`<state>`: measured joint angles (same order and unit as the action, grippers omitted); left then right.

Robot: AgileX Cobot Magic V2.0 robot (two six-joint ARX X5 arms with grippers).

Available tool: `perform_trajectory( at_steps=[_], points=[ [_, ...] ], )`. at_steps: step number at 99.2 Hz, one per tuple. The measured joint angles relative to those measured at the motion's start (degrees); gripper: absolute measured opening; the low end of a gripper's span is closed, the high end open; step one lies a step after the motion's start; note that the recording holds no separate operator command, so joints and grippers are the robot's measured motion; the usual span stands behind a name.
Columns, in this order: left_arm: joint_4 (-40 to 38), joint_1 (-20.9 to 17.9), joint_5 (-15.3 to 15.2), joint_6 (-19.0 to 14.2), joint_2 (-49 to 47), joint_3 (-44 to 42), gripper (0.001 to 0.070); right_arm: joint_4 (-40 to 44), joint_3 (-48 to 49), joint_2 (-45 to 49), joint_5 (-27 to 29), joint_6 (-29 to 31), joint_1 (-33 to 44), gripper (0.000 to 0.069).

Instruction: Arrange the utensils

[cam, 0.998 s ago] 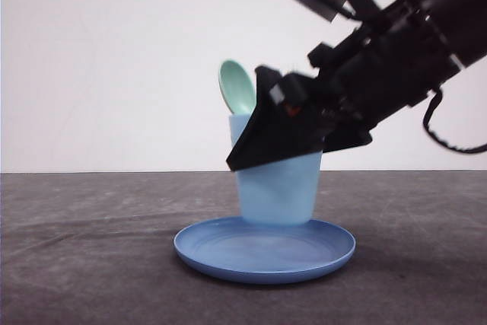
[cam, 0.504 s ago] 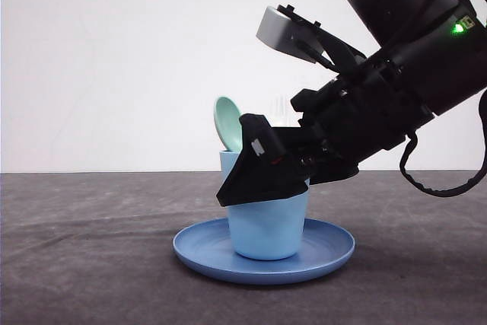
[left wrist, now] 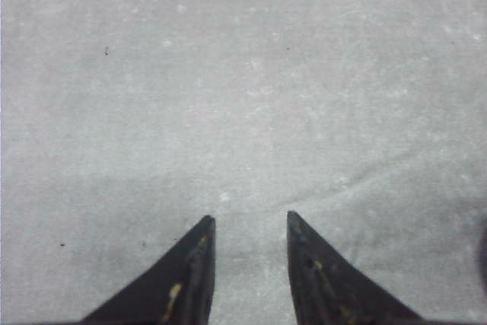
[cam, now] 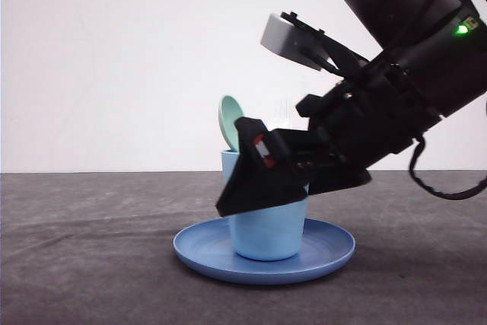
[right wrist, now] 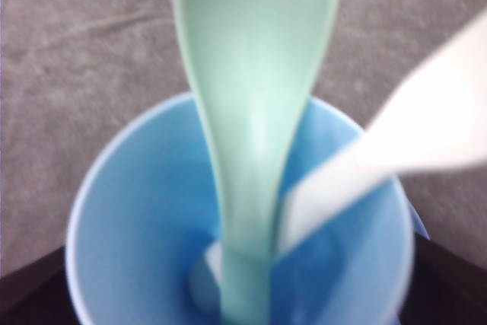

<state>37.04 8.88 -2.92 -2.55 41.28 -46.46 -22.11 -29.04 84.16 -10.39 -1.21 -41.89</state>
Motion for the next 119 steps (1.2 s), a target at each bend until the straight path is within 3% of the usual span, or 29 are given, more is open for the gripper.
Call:
perform_trajectory(
  at_steps=[24, 52, 78, 87, 119],
  points=[
    [0.0, 0.0, 0.0, 0.0, 0.0, 0.0, 0.0165, 16.1, 0.0, -9.1, 0.0, 1.0, 2.7, 0.0629],
    [0.0, 0.0, 0.0, 0.0, 0.0, 0.0, 0.0165, 36.9, -0.4, -28.3, 0.3, 1.5, 6.5, 0.0629],
    [0.0, 0.0, 0.0, 0.0, 0.0, 0.0, 0.0165, 46.2, -5.9, -42.5, 13.0, 4.7, 12.4, 0.0629],
    [0.0, 0.0, 0.0, 0.0, 0.0, 0.0, 0.0165, 47.5, -8.0, -44.5, 15.0, 5.7, 15.2, 0.0623],
    [0.3, 0.0, 0.0, 0.0, 0.0, 0.0, 0.0165, 61.1, -15.1, -43.7, 13.2, 8.7, 27.8, 0.0618]
  ],
)
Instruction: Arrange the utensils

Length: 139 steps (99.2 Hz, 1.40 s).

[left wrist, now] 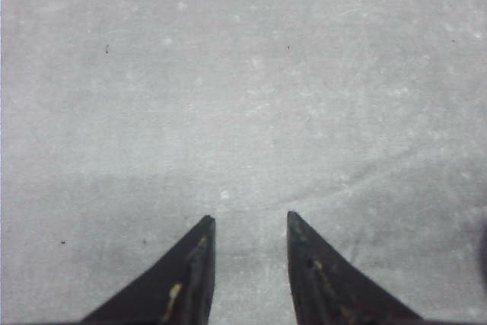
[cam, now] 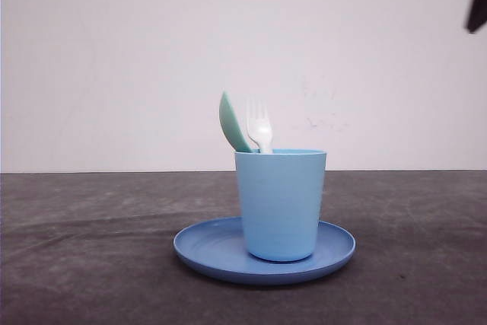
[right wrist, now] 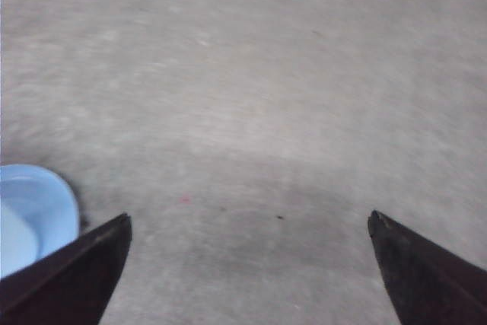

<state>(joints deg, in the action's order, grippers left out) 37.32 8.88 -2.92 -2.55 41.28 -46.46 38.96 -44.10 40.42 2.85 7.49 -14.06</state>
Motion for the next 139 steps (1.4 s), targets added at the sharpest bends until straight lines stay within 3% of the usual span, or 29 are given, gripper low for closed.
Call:
perform_trajectory(
  at_steps=[24, 60, 65, 71, 78, 85, 99, 139],
  points=[
    [0.3, 0.0, 0.0, 0.0, 0.0, 0.0, 0.0165, 5.1, -0.1, 0.6, -8.5, 0.2, 7.7, 0.0618],
    [0.7, 0.0, 0.0, 0.0, 0.0, 0.0, 0.0157, 8.1, -0.1, 1.6, -8.7, -1.7, 7.9, 0.0613],
    [0.9, 0.0, 0.0, 0.0, 0.0, 0.0, 0.0110, 8.1, -0.1, 1.6, -8.7, -1.6, 7.9, 0.0544],
    [1.6, 0.0, 0.0, 0.0, 0.0, 0.0, 0.0048, 8.2, -0.1, 1.6, -8.7, -1.7, 7.9, 0.0365],
    [2.0, 0.0, 0.0, 0.0, 0.0, 0.0, 0.0022, 8.2, -0.1, 1.7, -8.7, -1.7, 7.9, 0.0165],
    [2.0, 0.0, 0.0, 0.0, 0.0, 0.0, 0.0015, 8.0, -0.1, 1.7, -8.7, -1.7, 7.9, 0.0068],
    [2.0, 0.0, 0.0, 0.0, 0.0, 0.0, 0.0014, 7.9, -0.1, 1.8, -8.8, -1.7, 7.9, 0.0024],
    [2.0, 0.0, 0.0, 0.0, 0.0, 0.0, 0.0014, 6.7, -0.1, 1.8, -8.8, -1.7, 7.9, 0.0018]
  ],
)
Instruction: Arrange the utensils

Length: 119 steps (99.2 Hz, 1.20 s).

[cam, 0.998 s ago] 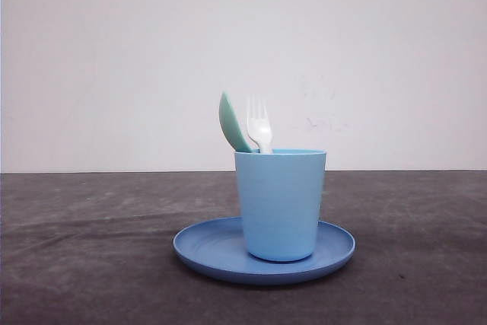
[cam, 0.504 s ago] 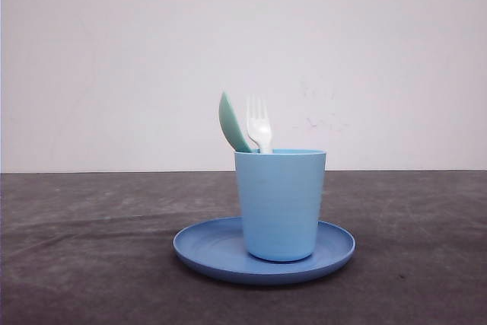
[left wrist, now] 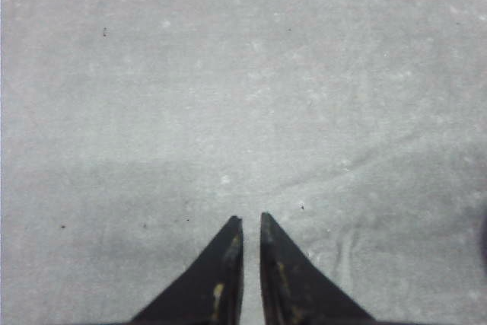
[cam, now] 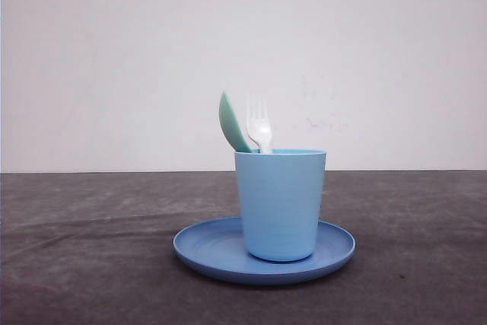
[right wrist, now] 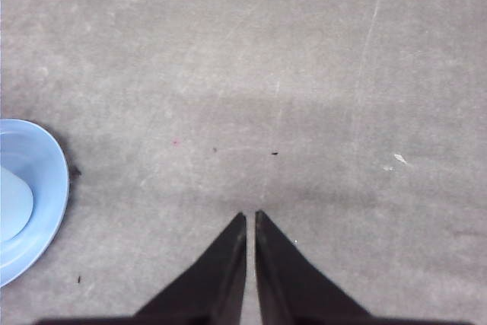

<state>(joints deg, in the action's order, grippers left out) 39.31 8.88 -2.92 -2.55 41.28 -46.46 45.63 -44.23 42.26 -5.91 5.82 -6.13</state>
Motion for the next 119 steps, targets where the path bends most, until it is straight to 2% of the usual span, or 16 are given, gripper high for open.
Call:
perform_trajectory(
  at_steps=[14, 19, 33, 41, 56, 86, 103, 119],
  points=[
    [0.0, 0.0, -0.1, 0.0, 0.0, 0.0, 0.0014, 0.0, 0.0, 0.0, 0.0, 0.0, 0.0, 0.0018],
    [0.0, -0.1, -1.0, 0.4, -0.3, 0.0, 0.0014, 0.0, 0.0, 0.0, 0.0, 0.0, 0.0, 0.0018],
    [-2.6, -3.5, -1.3, 1.0, -4.9, 2.5, 0.0014, 0.0, 0.0, 0.0, 0.0, 0.0, 0.0, 0.0018],
    [-5.5, -5.5, -0.2, 1.0, -9.6, 7.2, 0.0014, 0.0, 0.0, 0.0, 0.0, 0.0, 0.0, 0.0018],
    [-12.5, -7.6, -0.1, 1.0, -19.6, 18.1, 0.0014, 0.0, 0.0, 0.0, 0.0, 0.0, 0.0, 0.0018],
    [-23.6, -7.7, -0.1, 0.3, -38.0, 39.9, 0.0014, 0.0, 0.0, 0.0, 0.0, 0.0, 0.0, 0.0018],
    [-28.7, -7.7, 0.4, -0.7, -41.1, 44.6, 0.0013, 0.0, 0.0, 0.0, 0.0, 0.0, 0.0, 0.0018],
    [-28.7, -7.7, 1.2, -1.1, -41.0, 44.6, 0.0012, 0.0, 0.0, 0.0, 0.0, 0.0, 0.0, 0.0018]
  ],
)
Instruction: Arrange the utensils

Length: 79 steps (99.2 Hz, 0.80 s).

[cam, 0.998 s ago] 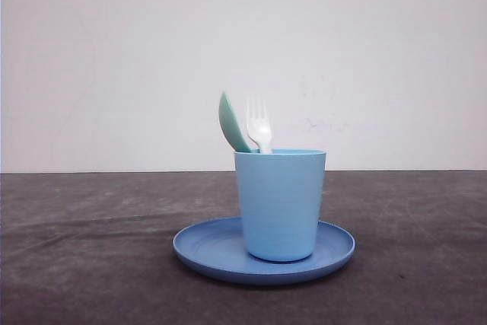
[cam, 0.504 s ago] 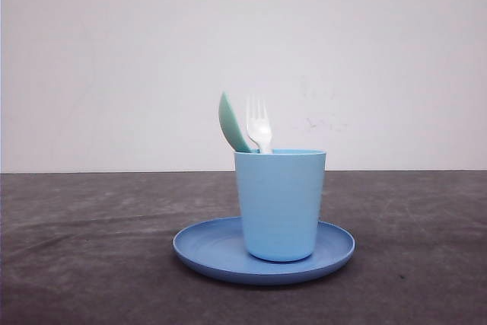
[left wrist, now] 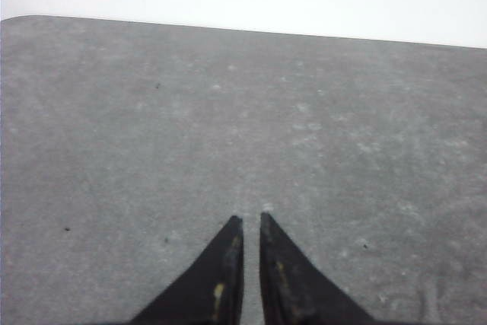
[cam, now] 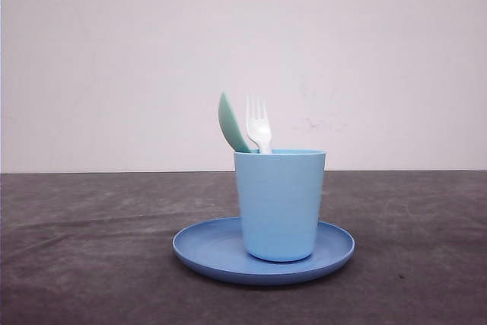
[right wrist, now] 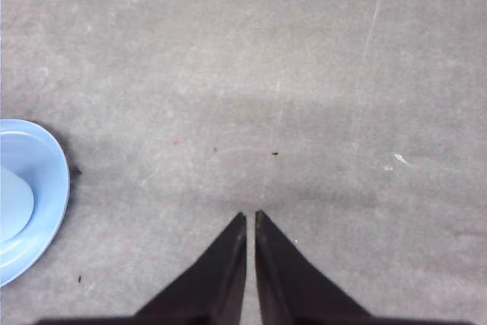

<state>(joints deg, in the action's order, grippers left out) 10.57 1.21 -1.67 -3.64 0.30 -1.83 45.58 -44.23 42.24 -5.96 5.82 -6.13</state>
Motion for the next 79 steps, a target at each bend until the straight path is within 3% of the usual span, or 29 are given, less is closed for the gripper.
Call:
perform_trajectory(
  at_steps=[71, 79],
  points=[
    [0.0, 0.0, 0.1, 0.2, 0.0, 0.0, 0.0012, 0.0, 0.0, 0.0, 0.0, 0.0, 0.0, 0.0018],
    [0.0, 0.0, 0.1, 0.2, 0.0, 0.0, 0.0012, 0.0, 0.0, -0.5, 2.6, -0.3, 0.2, 0.0016]
  ],
)
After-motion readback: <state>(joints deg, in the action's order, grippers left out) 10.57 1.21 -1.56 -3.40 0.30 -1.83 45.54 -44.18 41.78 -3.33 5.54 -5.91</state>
